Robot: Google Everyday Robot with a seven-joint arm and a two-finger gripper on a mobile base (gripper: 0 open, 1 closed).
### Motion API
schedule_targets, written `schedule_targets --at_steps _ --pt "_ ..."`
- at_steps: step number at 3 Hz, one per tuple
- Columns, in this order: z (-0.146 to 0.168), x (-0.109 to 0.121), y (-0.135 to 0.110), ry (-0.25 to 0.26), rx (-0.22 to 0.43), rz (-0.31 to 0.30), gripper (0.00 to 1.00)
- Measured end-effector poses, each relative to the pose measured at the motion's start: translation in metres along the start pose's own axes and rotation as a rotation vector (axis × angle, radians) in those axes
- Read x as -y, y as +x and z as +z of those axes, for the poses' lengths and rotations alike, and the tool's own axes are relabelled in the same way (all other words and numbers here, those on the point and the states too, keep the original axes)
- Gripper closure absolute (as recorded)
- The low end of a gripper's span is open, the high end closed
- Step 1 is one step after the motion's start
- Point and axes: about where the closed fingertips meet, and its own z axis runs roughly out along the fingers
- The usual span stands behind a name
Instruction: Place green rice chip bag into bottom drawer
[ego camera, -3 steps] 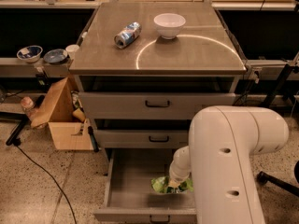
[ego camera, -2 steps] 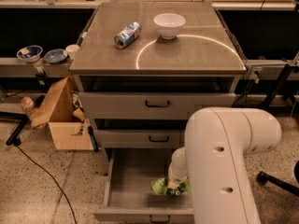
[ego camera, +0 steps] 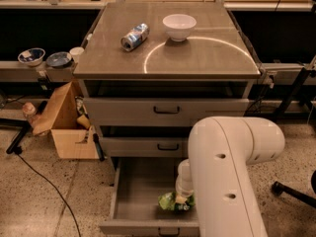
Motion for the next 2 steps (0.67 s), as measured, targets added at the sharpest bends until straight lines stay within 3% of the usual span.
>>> schedule_targets --at_steps 1,2 --pt "0.0004 -0.0003 -0.0002 -0.001 0.000 0.000 0.82" --pt "0.0005 -0.0003 -0.0001 -0.001 0.000 0.000 0.50"
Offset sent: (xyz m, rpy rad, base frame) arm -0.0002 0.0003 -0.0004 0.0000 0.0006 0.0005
